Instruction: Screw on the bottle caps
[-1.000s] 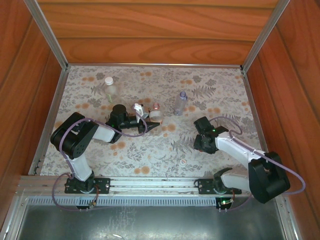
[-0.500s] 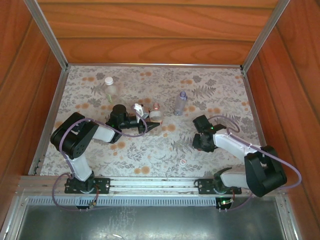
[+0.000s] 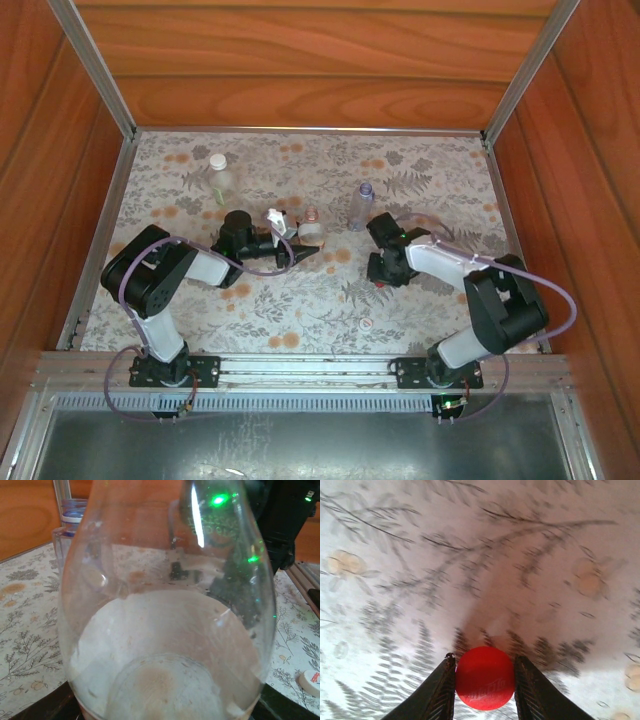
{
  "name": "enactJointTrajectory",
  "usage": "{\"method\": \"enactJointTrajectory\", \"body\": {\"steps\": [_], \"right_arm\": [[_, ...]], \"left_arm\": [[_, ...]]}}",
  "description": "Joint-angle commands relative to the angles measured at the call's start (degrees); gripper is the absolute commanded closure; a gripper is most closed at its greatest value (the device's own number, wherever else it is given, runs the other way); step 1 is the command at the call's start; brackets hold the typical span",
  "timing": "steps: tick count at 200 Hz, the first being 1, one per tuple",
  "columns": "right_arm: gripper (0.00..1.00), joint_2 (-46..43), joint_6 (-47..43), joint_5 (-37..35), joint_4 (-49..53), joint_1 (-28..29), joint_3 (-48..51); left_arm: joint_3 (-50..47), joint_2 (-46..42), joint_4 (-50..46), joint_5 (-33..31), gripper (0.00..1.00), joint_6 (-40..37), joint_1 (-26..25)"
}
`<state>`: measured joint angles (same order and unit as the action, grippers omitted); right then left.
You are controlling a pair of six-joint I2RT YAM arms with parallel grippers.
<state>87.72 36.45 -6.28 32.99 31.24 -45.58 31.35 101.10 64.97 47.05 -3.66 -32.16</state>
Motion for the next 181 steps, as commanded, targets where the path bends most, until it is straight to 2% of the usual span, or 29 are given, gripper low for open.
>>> {"method": "enactJointTrajectory", "body": {"steps": [1,34,60,78,98,125,158,181], "right_arm": [[0.66,3.92,-1.59,1.17,-1.34,1.68,-3.04],[0.66,9.2,-2.68,1.58,-1.46,2.99,-7.87],[0.65,9.11,-3.72,1.03,-2.58,3.08,-7.92],[0.56,7.9,-5.46,1.39,-4.77,3.1,-6.65],[0.46,3.87,-7.95,2.54,-7.24,3.2,-5.12],[0.36,-0.89,-12.39,3.55,-11.01,3.45,-1.47],[0.37,-9.11,-17.61,2.67,-22.48,4.78,8.15],[0.36,-12.53,-19.4,-0.87,-28.6,5.42,13.21]], "left_arm": [[-1.9,-0.81,-2.11,-0.54,0.41,-1.33,-0.48],[-2.7,-1.63,-2.22,-0.66,0.41,-1.49,-0.4],[-3.13,-1.78,-2.39,-1.01,0.41,-1.79,-0.43],[-3.23,-1.62,-2.48,-1.43,0.41,-2.21,-0.39],[-3.06,-1.34,-2.57,-1.53,0.41,-2.27,-0.42],[-2.88,-0.94,-2.57,-1.61,0.41,-2.31,-0.39],[-2.62,-0.23,-2.64,-0.92,0.41,-2.71,-0.41],[-2.35,0.37,-2.6,-0.4,0.41,-3.0,-0.38]]}}
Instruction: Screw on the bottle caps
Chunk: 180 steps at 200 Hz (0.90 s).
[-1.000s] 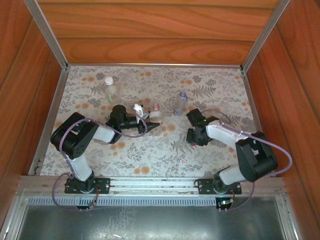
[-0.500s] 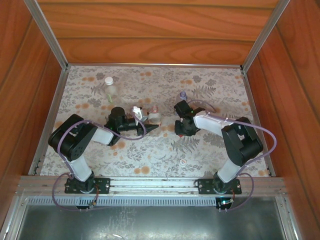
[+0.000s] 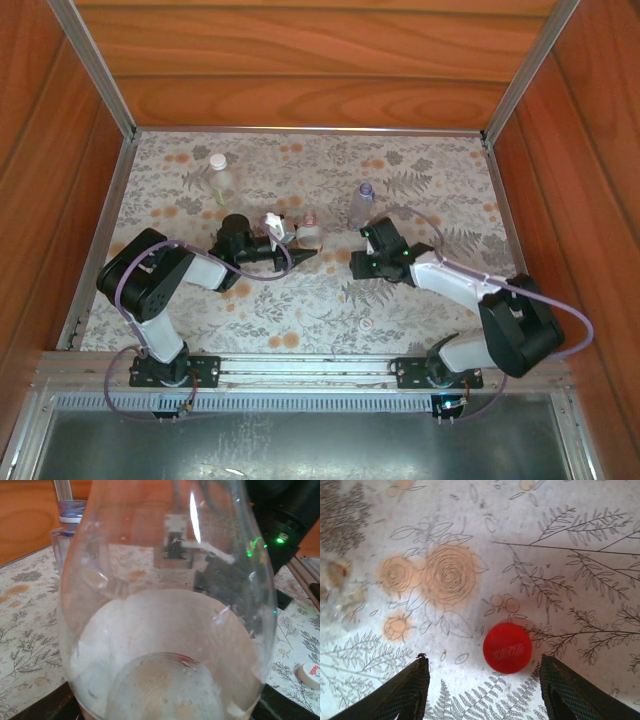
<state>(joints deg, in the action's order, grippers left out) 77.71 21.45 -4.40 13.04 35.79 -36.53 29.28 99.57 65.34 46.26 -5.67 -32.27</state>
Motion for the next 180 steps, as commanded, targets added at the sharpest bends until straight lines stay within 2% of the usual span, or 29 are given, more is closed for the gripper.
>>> {"method": "enactJointTrajectory", "body": {"steps": [1,54,118,180], "right_arm": [[0.36,-2.59,-4.49,-2.91,-8.73,0.91,4.31],[0.37,-0.41,-7.04,-7.79,-10.84,1.28,5.28],[0.45,4.46,-6.21,-6.94,-12.42,1.26,4.02],[0.56,5.61,-6.07,-6.74,-11.98,1.3,3.32]], "left_arm": [[-0.27,1.88,-3.0,0.4,0.41,-1.0,-0.3],[-0.54,2.03,-3.03,0.34,0.41,-1.43,-0.32],[-0.78,2.16,-3.03,0.24,0.41,-1.69,-0.25],[-0.71,2.33,-3.1,0.28,0.41,-1.68,-0.31]]}}
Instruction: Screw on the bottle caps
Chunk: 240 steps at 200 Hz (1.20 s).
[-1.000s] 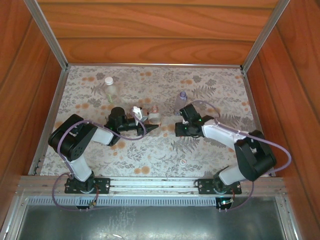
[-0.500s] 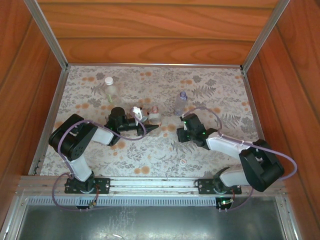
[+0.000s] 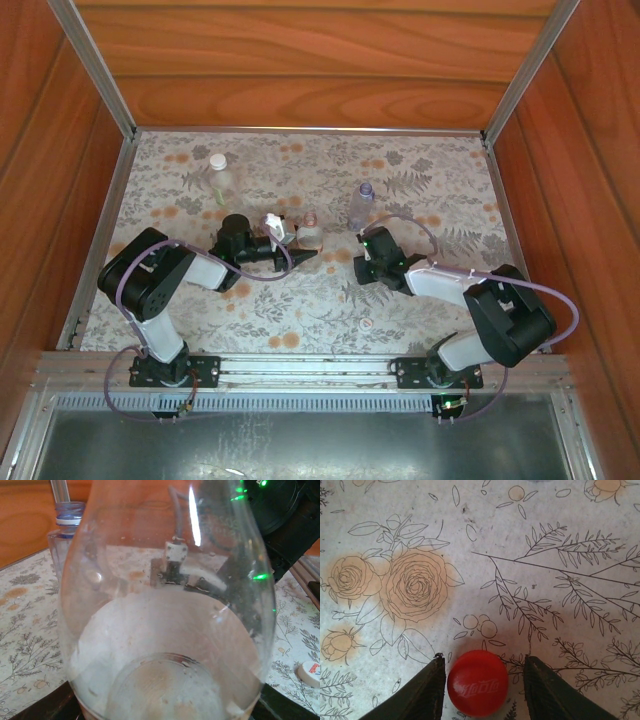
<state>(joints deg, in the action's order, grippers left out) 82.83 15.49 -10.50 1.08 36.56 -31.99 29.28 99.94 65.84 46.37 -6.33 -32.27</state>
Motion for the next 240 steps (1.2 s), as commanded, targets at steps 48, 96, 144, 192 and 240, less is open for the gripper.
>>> {"method": "enactJointTrajectory", "body": {"steps": [48,96,144,192,240], "right_arm": [[0.59,0.76,-0.24,-0.57,0.58,0.55,-1.41],[0.6,1.95,-0.41,-0.86,0.76,0.68,-1.74],[0.63,1.49,-0.37,-0.97,1.0,0.65,-1.84],[0.64,0.72,-0.52,-1.28,1.97,0.69,-1.94],[0.65,-0.07,-0.58,-1.77,3.02,0.62,-2.11]], "left_arm": [[-0.63,1.97,-3.62,0.3,0.41,-0.97,-0.31],[-0.7,1.84,-3.62,0.17,0.41,-0.92,-0.25],[-0.54,1.98,-3.62,0.3,0.41,-0.92,-0.31],[-0.19,2.19,-3.66,0.39,0.41,-0.95,-0.3],[-0.05,2.23,-3.75,0.39,0.41,-0.82,-0.25]]}}
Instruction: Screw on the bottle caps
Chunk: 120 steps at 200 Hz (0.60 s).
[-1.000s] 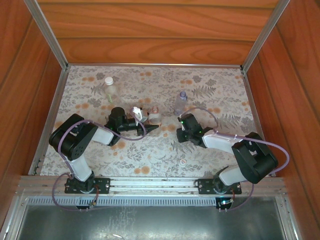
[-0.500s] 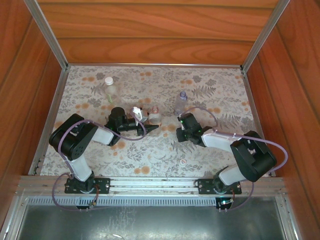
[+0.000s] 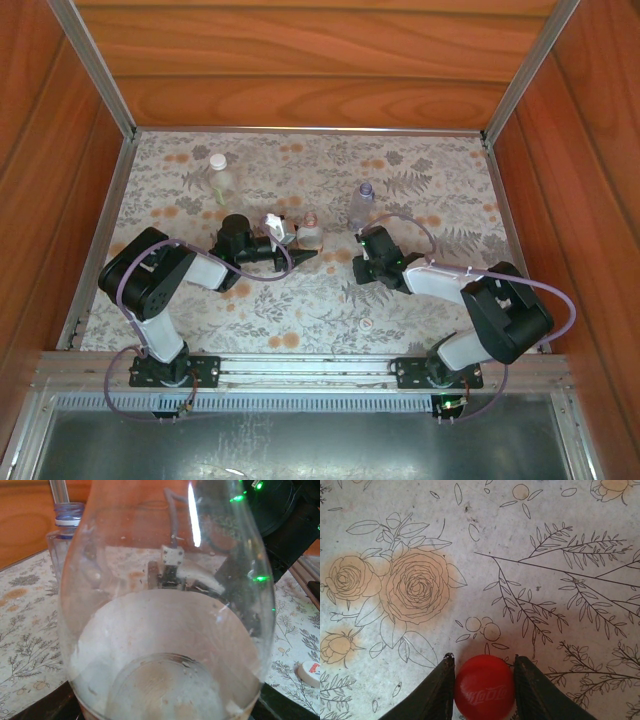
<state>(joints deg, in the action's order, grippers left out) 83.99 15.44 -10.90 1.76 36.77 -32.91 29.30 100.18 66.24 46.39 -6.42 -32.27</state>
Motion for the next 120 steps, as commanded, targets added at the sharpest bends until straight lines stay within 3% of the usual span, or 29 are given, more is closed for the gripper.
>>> {"method": "enactJointTrajectory", "body": {"steps": [1,120], "right_arm": [[0.65,-1.21,-0.52,-1.39,2.36,0.4,-1.2],[0.67,-2.42,-0.39,-1.7,4.41,0.45,-2.16]], "left_arm": [[-0.1,1.97,-4.12,0.37,0.41,-0.72,-0.25],[-0.03,2.45,-4.1,0.37,0.41,-0.67,-0.26]]}}
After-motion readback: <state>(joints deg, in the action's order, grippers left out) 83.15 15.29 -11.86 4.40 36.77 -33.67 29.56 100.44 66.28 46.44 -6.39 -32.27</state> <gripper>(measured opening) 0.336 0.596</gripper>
